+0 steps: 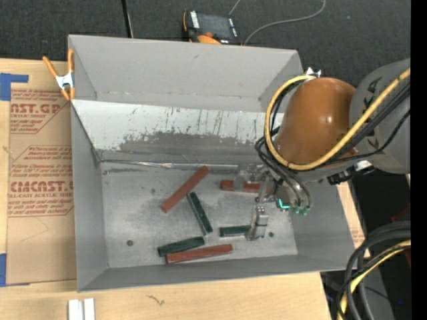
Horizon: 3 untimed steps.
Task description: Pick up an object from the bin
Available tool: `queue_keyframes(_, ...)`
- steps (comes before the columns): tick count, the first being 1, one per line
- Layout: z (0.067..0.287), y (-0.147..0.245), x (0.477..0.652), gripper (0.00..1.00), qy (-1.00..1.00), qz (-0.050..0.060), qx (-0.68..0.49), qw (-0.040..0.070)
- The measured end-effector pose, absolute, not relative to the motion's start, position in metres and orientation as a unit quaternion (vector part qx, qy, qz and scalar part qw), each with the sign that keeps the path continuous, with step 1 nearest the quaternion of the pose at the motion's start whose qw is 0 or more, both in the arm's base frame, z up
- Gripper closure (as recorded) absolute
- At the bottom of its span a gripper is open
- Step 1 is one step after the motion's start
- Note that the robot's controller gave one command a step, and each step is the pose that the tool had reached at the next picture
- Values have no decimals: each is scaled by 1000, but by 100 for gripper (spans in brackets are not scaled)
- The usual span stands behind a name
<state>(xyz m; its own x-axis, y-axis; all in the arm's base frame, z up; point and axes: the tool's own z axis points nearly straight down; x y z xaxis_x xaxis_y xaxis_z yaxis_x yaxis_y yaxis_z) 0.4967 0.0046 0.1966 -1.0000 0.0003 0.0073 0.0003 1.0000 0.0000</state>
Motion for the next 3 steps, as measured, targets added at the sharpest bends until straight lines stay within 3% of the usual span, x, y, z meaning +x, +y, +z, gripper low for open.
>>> queue_keyframes(1,123,-29,477,0,-999,0,-35,5)
queue_keyframes(2,67,-28,487,0,-1000,0,-12,0)
queue_keyframes(3,70,-28,487,100,-1000,0,-12,0)
